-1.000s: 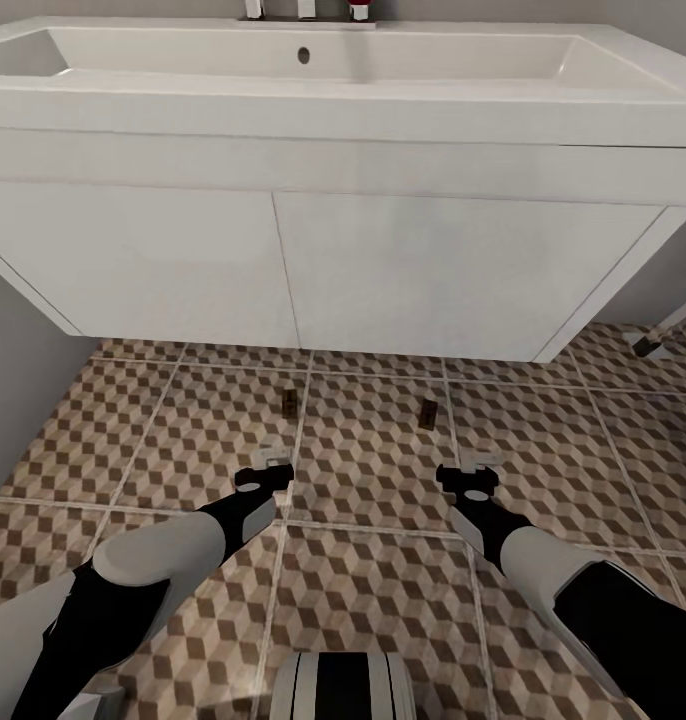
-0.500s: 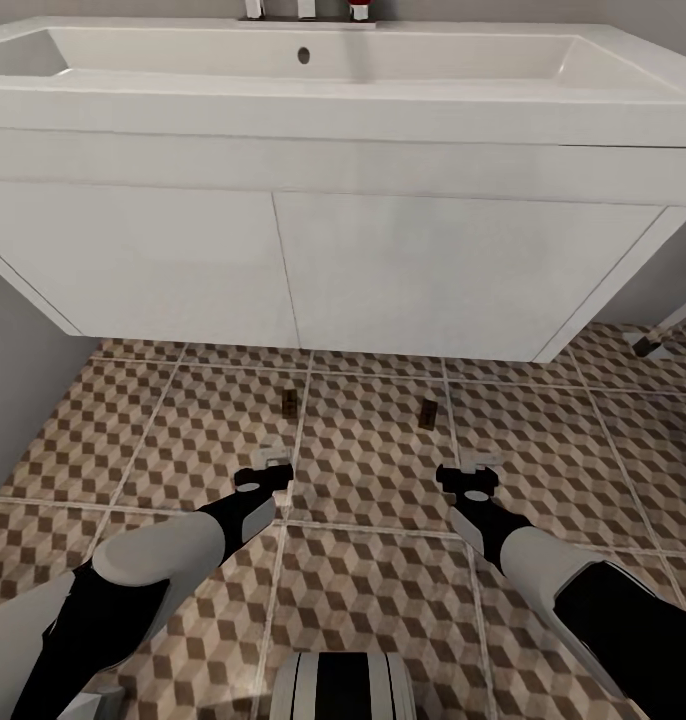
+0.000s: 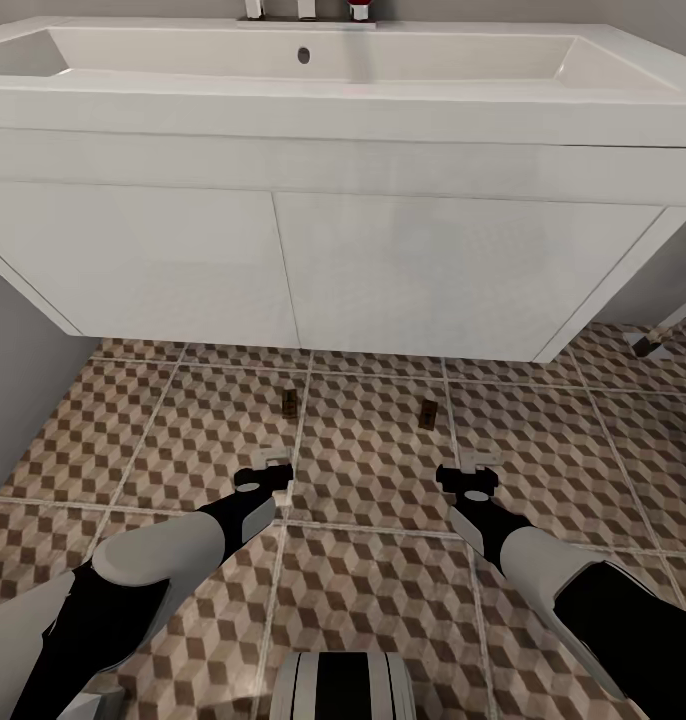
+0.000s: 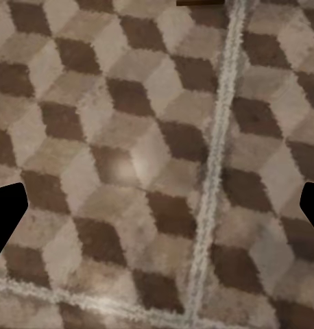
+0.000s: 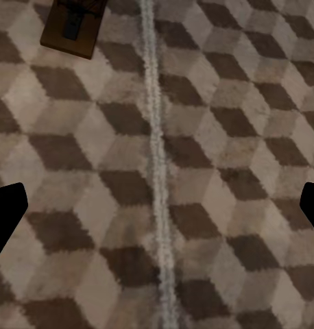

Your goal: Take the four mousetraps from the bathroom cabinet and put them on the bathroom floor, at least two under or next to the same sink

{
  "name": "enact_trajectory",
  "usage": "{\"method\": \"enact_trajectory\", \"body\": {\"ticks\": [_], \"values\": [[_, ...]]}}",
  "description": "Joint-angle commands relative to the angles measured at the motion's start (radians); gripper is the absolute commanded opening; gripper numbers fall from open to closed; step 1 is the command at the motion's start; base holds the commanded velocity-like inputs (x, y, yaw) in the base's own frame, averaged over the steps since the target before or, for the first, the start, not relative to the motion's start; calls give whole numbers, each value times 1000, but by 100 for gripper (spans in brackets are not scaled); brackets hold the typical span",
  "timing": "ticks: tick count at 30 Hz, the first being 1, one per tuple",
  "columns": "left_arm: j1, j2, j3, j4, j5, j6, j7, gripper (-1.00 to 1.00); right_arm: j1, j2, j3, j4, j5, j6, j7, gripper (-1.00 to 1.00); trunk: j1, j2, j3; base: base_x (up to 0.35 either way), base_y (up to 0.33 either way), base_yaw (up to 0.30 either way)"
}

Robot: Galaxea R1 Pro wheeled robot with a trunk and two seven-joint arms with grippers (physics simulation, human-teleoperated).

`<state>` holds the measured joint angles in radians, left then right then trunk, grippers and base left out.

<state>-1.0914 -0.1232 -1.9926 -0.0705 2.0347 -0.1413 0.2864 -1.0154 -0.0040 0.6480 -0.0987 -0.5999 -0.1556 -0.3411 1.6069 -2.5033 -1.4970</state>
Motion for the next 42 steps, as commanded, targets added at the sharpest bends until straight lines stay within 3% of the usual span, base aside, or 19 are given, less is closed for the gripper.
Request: {"method": "enact_trajectory", "body": {"ticks": [1,10,24,42], "values": [[-1,1,-9,-3,8,-4,7,100,0,0,9,-1,-11,-3,-3,100,0,0,-1,0,0,0],[-1,2,-8,-1,8,-4,7,100,0,-1,9,-1,-11,-2,-3,100,0,0,-1,-56,0,0],[-1,2,-8,0,9,-4,7,100,0,0,9,-1,-11,-2,-3,100,0,0,-1,-268,0,0],[-1,1,-6,-2,9,-5,11,100,3,1,9,-1,-11,-3,-1,100,0,0,-1,-25,0,0]]}}
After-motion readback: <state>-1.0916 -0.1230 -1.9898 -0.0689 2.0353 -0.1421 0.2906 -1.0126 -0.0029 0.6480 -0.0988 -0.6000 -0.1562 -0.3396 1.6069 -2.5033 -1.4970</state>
